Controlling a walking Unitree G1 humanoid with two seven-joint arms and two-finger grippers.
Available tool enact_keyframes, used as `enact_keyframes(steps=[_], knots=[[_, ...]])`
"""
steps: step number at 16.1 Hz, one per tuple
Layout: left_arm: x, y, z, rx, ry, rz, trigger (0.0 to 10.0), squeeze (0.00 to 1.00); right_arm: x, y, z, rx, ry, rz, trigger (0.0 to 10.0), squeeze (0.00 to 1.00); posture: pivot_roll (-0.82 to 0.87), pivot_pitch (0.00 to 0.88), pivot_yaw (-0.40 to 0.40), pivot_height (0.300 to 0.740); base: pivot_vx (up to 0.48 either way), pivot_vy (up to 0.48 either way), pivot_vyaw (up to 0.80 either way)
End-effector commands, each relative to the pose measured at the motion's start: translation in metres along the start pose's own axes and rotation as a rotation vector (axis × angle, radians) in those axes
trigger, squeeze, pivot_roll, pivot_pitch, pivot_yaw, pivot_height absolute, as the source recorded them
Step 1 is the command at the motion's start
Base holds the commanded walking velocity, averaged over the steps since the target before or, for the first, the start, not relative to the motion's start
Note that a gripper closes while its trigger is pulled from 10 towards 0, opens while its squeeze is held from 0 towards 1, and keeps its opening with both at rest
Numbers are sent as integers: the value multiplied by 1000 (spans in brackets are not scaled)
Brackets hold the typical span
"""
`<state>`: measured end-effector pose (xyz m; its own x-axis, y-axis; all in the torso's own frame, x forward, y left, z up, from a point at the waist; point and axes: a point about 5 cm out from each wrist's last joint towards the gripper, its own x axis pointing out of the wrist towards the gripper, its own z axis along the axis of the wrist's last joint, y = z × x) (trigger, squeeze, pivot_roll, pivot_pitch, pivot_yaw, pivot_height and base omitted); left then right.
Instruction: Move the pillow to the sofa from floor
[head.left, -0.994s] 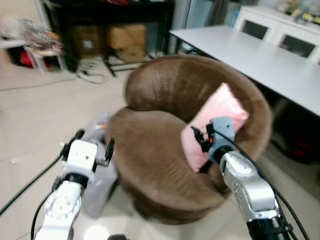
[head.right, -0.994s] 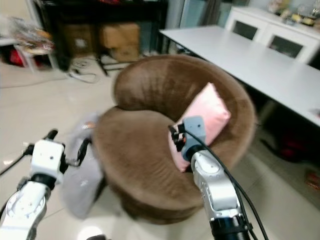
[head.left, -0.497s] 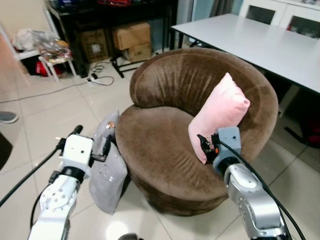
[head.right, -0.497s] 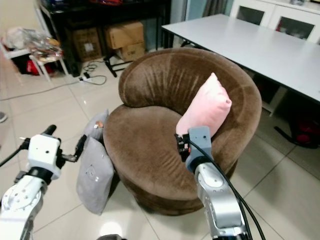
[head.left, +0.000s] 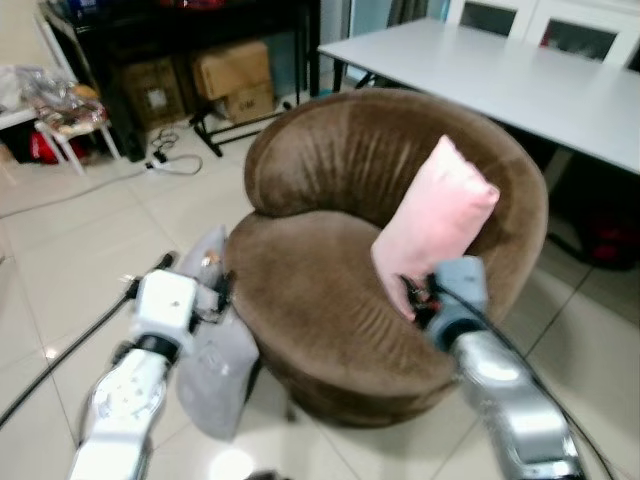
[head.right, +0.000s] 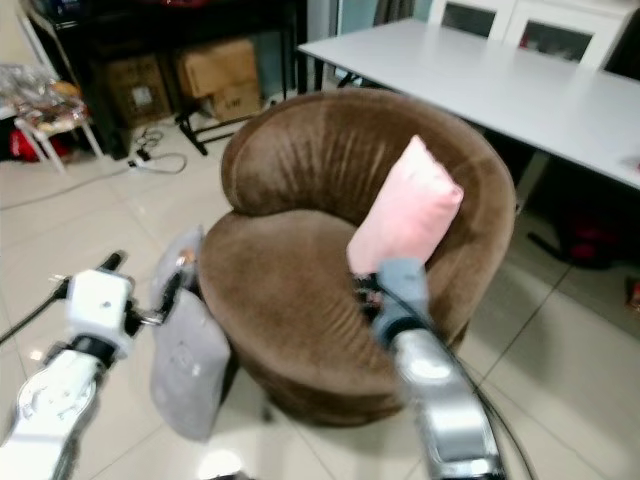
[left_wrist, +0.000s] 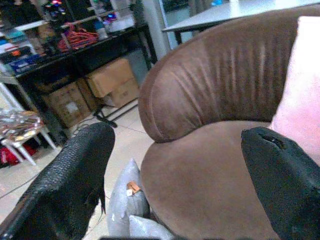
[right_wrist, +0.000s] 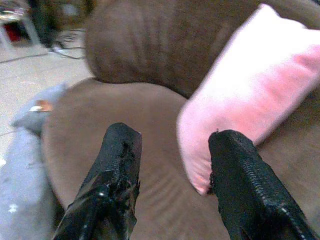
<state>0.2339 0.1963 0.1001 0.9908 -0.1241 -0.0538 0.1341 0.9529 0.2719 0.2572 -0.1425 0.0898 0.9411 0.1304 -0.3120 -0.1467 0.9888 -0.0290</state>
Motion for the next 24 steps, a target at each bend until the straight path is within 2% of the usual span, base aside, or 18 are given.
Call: enact_keyframes(steps=[1,8,21,24], knots=[[1,7,2,19,-4,9,10000,0,1,5,4,0,-10,17,10000,0,30,4,28,740,0,379,0],[3,9,0,16,-2,27,10000,0,5,-1,6,1,-13,13,10000,0,35,0,8,740,0,378,0],[-4,8,-5,6,2,39,10000,0,4,1,-1,19,4,29,10000,0,42,0,-6,740,0,377,0],[-3,9,0,-28,-22,59,10000,0,4,2,0,32,-4,48,10000,0,46,0,-8,740,0,0,0]])
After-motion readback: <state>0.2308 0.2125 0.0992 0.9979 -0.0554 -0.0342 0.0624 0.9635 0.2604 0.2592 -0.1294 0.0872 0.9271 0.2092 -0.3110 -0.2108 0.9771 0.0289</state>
